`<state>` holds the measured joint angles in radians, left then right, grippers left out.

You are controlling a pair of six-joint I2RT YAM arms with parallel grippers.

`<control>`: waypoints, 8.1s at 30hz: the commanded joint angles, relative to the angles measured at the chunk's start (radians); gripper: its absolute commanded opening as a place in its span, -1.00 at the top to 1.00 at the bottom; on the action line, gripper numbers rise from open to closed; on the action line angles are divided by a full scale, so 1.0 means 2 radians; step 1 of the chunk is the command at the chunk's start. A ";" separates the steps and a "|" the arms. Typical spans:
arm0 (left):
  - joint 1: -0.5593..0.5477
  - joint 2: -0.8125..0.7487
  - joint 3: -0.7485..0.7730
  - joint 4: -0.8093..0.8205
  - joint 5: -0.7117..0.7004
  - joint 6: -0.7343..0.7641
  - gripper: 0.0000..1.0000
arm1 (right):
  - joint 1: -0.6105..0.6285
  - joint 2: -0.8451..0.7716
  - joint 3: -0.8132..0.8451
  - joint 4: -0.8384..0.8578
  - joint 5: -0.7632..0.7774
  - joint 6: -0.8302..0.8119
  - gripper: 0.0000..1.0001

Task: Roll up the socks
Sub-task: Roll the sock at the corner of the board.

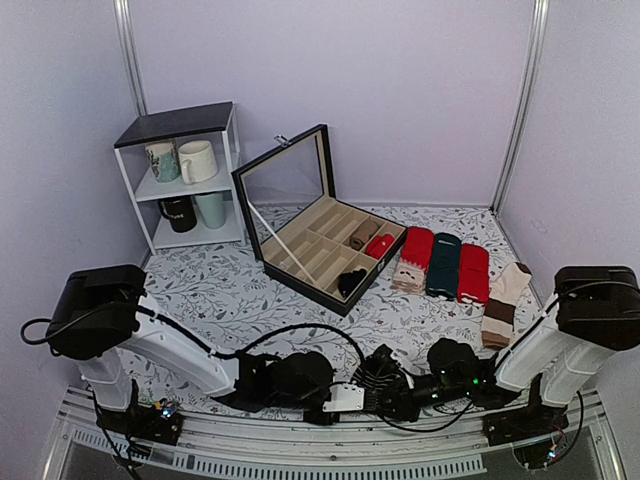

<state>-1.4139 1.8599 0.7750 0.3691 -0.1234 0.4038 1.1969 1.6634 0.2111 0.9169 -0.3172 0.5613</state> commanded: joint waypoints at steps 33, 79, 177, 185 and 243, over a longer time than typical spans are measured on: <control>0.049 0.092 0.019 -0.208 0.207 -0.219 1.00 | 0.108 -0.079 -0.055 0.029 0.232 -0.337 0.17; 0.016 -0.156 -0.113 0.071 0.062 0.016 0.68 | 0.088 0.078 -0.106 0.090 0.164 0.007 0.72; 0.059 0.093 0.076 -0.187 0.091 -0.191 1.00 | 0.070 -0.343 -0.092 -0.262 0.268 -0.004 0.07; 0.082 0.116 0.071 -0.211 0.137 -0.212 1.00 | 0.069 -0.454 -0.158 -0.194 0.253 -0.047 0.07; 0.091 0.143 0.072 -0.214 0.169 -0.211 1.00 | 0.025 -0.080 -0.073 0.041 0.141 -0.203 0.17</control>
<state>-1.2488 2.0087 0.9886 0.2348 0.2821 -0.0124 1.2533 1.4818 0.0547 0.9665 -0.0174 0.1486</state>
